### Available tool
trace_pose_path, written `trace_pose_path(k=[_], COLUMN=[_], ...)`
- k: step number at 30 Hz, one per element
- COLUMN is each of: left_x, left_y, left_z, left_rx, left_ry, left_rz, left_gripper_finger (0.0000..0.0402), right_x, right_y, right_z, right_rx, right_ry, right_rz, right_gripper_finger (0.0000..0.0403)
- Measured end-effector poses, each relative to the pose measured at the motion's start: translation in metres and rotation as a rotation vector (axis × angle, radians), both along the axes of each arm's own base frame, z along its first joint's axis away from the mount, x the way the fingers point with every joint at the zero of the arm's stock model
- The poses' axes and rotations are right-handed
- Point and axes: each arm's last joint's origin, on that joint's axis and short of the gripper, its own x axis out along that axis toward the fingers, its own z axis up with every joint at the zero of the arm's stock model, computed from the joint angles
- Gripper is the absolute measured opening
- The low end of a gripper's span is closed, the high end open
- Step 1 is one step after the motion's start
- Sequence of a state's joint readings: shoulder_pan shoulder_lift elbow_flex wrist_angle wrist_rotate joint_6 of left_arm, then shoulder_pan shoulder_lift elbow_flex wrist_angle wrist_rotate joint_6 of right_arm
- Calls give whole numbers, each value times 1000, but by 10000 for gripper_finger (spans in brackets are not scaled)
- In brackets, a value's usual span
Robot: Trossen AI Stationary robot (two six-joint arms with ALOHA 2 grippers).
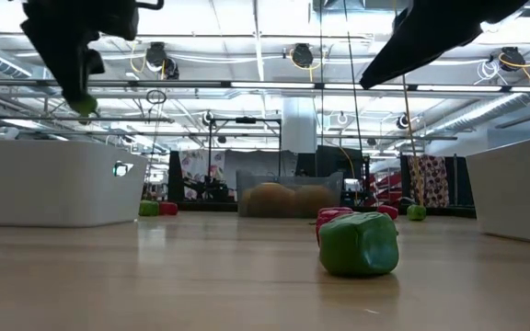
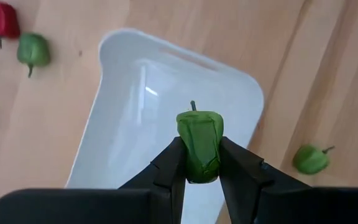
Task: Sort produce into baskets
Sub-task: Put the green bell pepper into the white bin
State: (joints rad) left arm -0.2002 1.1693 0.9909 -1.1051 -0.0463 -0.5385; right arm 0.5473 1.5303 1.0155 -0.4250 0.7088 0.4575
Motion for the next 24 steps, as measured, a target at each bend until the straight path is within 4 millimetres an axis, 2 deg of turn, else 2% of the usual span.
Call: trace_pose_path(k=[6, 17, 24], left_x=[-5, -9, -6], left_y=[-7, -10, -24], left_z=[-1, -2, 0], left_rx=[21, 79, -5], left_ry=[39, 49, -2], left_rz=[-30, -17, -104], left_gripper_finger=[96, 188, 206], right_x=[3, 3, 3], right_y=[-6, -7, -7], right_z=[0, 0, 0], right_rx=[-10, -10, -10], right_ry=[6, 8, 9], right_rz=[-13, -11, -12], right_gripper_finger=[279, 279, 279])
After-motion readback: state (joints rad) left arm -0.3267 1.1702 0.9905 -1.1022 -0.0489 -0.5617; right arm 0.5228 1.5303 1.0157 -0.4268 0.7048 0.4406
